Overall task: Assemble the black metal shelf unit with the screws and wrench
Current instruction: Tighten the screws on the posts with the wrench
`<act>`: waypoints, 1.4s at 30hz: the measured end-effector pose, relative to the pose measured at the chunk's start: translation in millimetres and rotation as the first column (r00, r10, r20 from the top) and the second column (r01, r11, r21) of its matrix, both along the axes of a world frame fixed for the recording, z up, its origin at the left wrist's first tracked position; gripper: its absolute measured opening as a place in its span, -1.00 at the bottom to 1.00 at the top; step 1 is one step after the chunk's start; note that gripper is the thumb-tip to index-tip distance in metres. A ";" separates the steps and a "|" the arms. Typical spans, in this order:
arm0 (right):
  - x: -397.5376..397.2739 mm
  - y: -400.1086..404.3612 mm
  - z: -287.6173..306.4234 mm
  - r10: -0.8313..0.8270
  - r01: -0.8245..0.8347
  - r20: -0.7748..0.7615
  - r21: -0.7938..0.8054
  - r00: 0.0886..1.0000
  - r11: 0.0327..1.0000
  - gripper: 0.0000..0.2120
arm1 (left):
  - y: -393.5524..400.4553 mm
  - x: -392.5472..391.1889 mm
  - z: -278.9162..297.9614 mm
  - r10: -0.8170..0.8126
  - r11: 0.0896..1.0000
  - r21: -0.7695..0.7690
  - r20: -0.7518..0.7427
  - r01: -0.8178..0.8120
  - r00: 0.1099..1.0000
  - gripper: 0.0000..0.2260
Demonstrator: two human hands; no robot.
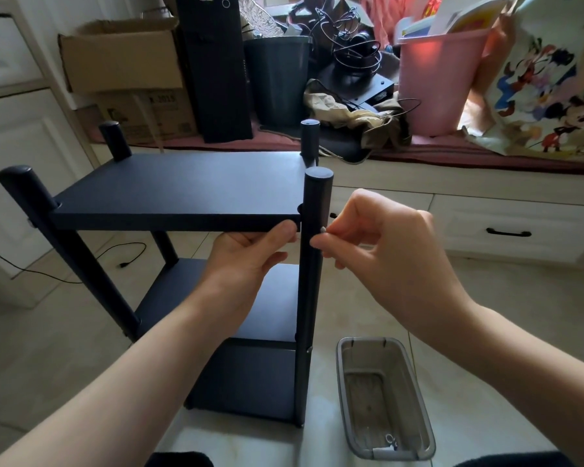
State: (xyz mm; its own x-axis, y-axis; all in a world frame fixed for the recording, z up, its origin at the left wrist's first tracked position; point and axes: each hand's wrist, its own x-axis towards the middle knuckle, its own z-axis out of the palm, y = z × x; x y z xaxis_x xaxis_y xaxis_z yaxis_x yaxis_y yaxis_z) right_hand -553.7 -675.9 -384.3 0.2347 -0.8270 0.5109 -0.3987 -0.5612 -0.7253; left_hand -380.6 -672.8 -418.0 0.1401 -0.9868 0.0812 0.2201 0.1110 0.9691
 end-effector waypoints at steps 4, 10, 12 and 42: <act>-1.6 -1.7 -0.7 0.007 -0.008 0.027 0.024 1.000 1.000 -0.79 | -1.0 -0.3 -0.2 0.001 1.000 0.002 0.011 -0.001 1.000 -0.61; 0.0 -1.1 -1.5 0.043 -0.049 0.086 0.067 0.995 0.997 -0.82 | 0.2 -0.6 0.9 0.003 1.000 0.007 0.012 -0.003 1.000 -0.59; 1.0 -2.3 -1.0 0.043 -0.049 0.092 0.065 0.995 0.997 -0.82 | 0.5 -0.8 1.0 0.000 1.000 0.006 0.016 0.000 1.000 -0.60; -0.2 4.4 -4.0 -0.077 0.075 -0.022 -0.099 0.997 0.992 -0.88 | -0.9 -1.2 -0.5 0.014 1.000 0.001 0.011 -0.014 1.000 -0.75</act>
